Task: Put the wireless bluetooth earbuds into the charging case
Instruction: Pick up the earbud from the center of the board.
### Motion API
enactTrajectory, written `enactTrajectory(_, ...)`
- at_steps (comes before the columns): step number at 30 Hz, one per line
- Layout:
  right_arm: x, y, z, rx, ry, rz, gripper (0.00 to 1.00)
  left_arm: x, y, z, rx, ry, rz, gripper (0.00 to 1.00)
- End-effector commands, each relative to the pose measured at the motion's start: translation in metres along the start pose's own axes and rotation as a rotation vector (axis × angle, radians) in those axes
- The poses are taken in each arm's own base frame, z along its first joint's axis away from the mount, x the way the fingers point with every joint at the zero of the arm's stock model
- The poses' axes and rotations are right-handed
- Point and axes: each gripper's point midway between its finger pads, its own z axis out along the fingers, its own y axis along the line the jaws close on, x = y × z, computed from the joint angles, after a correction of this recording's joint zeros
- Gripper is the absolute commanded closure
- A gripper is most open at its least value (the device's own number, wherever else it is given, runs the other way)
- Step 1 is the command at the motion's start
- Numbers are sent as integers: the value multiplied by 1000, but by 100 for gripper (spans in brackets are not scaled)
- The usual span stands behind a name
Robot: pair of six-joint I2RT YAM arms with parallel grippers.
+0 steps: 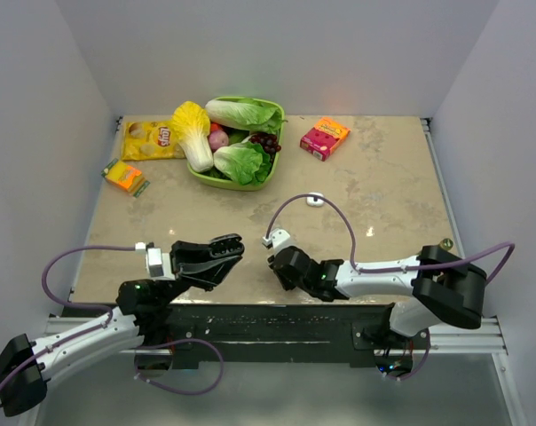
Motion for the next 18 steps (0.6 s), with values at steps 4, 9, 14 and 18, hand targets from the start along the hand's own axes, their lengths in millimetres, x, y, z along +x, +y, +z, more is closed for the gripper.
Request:
enactTrajectory(4,-19,-5,-2,36,-45,15,81,59,13,-46,-53,129,-48,100)
enactTrajectory(9,-19,-5,0,35,-43,9,82,60,12,-47,-50,130,-51,100)
enactTrajectory(14,-24,-3,0,30,-53,8,75,61,11,-48,-48,132,-56,100)
enactTrajectory(18,-27,-2,2,31,-58,-2,73,62,11,-48,-46,134,-57,100)
